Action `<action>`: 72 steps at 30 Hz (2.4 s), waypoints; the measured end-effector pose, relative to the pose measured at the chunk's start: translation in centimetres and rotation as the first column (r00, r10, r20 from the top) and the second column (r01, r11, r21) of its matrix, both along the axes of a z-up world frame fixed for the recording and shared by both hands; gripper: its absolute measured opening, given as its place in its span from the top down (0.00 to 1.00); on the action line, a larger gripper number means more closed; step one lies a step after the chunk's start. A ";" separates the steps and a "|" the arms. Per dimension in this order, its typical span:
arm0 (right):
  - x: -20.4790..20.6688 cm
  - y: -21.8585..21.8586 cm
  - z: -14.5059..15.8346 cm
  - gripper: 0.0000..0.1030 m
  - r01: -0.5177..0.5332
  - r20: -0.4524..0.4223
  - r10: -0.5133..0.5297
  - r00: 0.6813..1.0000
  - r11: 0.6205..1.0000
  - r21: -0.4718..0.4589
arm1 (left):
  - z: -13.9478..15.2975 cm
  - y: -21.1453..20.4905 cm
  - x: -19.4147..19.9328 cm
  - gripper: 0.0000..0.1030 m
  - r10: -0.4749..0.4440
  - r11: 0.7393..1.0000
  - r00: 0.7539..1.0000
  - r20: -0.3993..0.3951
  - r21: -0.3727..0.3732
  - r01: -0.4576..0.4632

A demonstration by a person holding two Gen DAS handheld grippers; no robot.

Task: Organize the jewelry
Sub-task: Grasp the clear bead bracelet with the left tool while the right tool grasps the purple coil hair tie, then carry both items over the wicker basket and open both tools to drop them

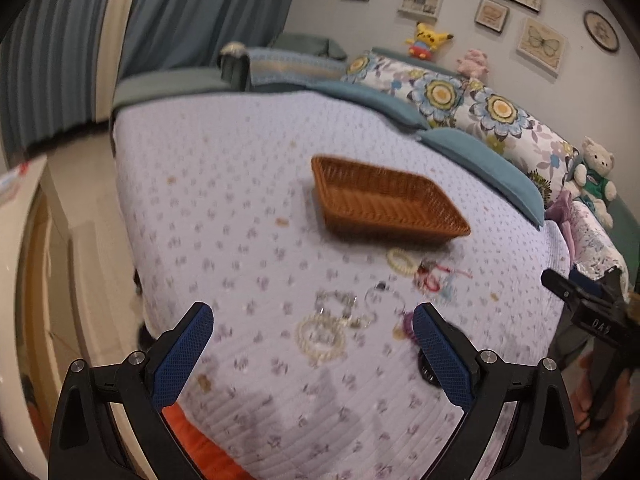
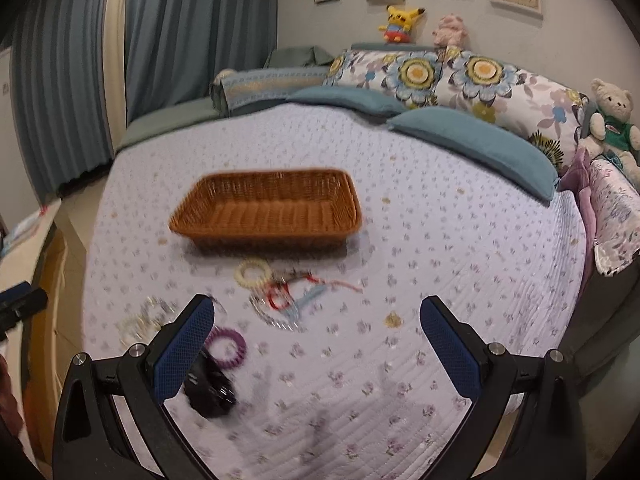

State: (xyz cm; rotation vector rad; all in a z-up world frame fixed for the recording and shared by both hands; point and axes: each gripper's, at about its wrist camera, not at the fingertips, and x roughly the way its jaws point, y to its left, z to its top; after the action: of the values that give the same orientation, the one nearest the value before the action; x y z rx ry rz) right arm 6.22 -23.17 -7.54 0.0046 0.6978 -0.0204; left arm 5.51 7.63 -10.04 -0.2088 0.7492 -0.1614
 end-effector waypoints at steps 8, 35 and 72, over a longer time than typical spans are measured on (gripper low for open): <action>1.1 -0.1 -4.3 0.15 -0.091 -0.045 0.091 0.995 0.996 0.005 | -5.3 -0.9 2.1 0.34 -0.053 0.999 0.992 -0.118 -0.012 0.052; 8.9 5.7 -12.6 0.85 -0.456 -0.276 0.475 0.836 0.880 0.132 | -11.0 -2.8 6.8 0.67 -0.064 0.998 0.965 -0.253 -0.025 0.060; 29.1 -0.7 -7.6 0.88 -0.205 -0.252 0.218 0.943 0.976 0.074 | -5.3 -12.0 29.1 0.91 -0.205 0.978 0.969 -0.137 -0.003 0.207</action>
State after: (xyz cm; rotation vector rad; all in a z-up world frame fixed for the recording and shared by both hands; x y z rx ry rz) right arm 35.31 -23.86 -15.12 -0.0284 0.9574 0.2056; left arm 34.65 -4.34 -15.33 -0.1317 0.9082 -0.3429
